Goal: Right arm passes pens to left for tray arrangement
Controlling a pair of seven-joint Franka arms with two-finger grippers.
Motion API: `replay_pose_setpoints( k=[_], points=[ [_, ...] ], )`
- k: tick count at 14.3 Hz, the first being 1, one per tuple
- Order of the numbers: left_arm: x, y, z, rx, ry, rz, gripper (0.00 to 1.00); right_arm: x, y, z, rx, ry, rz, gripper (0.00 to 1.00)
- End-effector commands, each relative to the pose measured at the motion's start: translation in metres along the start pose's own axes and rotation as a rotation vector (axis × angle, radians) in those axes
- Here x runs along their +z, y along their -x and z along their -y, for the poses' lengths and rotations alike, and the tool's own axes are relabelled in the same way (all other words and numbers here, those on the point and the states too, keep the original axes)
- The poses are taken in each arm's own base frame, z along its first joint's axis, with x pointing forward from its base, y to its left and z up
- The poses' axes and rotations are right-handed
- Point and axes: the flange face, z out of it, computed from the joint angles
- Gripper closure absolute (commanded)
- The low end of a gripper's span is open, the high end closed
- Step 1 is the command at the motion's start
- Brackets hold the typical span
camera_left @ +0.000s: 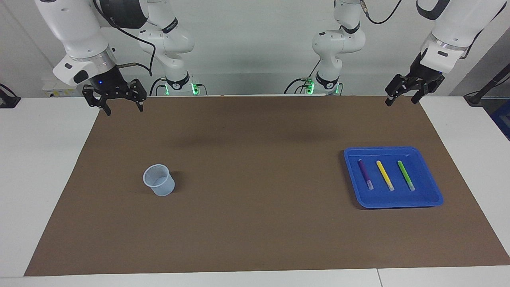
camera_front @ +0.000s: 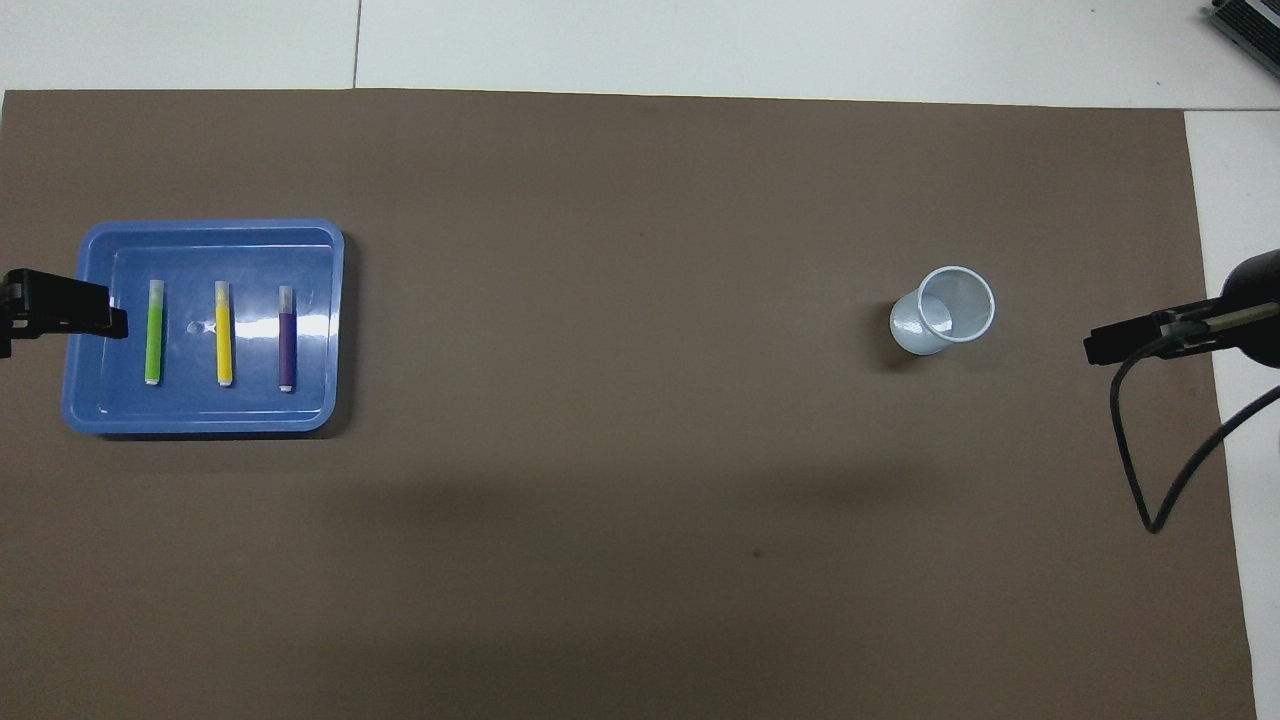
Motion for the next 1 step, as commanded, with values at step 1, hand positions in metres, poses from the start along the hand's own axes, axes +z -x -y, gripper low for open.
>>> replay_pose_setpoints(
  k=[1],
  points=[
    [-0.0006, 0.0047, 0.0002, 0.011, -0.017, -0.012, 0.00, -0.0029, 0.0025, -0.0037, -0.016, -0.025, 0.000, 0.00]
  ],
)
